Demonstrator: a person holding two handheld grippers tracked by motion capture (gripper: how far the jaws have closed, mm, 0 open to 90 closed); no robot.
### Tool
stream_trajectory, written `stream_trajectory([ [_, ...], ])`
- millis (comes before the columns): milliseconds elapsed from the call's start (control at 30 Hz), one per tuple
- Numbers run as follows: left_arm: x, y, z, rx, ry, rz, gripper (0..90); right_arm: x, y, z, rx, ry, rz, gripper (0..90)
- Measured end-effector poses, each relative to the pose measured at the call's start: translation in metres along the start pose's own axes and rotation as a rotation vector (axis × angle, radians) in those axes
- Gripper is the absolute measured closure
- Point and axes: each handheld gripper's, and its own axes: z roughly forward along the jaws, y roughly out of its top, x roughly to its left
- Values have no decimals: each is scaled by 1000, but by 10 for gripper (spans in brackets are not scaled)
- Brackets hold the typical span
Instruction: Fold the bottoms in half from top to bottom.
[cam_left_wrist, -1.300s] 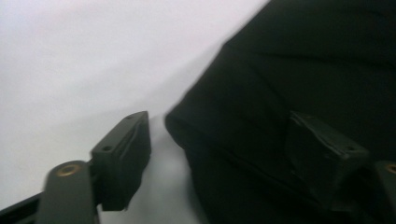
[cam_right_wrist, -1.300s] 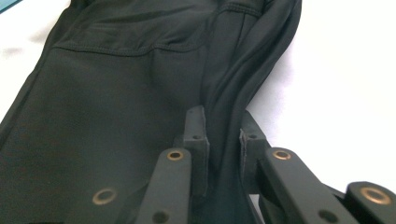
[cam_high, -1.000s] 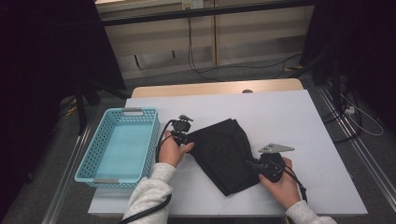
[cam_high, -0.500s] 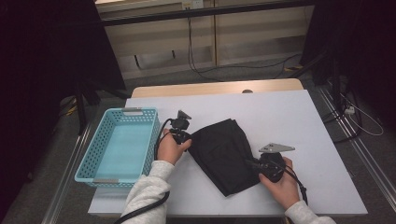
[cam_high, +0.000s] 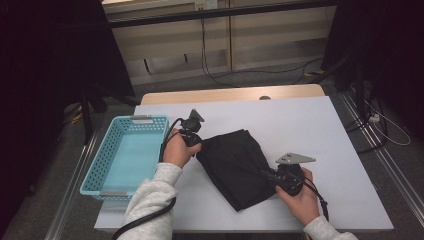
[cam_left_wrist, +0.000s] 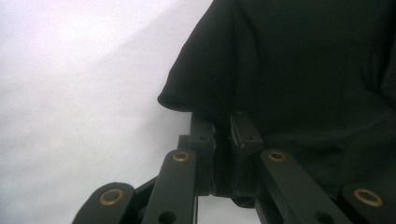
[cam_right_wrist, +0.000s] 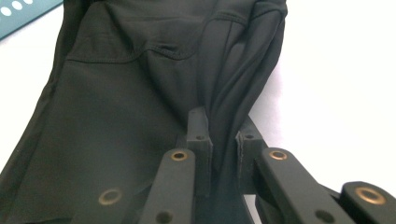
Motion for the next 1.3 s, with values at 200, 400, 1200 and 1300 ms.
stream_trajectory([
  [200,3,2,-11,19,2,8,821,4,2,0,-20,12,-4,809],
  [400,4,5,-20,39,29,35,825,11,4,0,-39,23,-19,809],
  [1200,0,15,-50,113,44,55,827,24,11,-4,-85,33,-56,809],
  [1300,0,16,-52,118,42,43,827,25,11,-4,-88,33,-58,809],
])
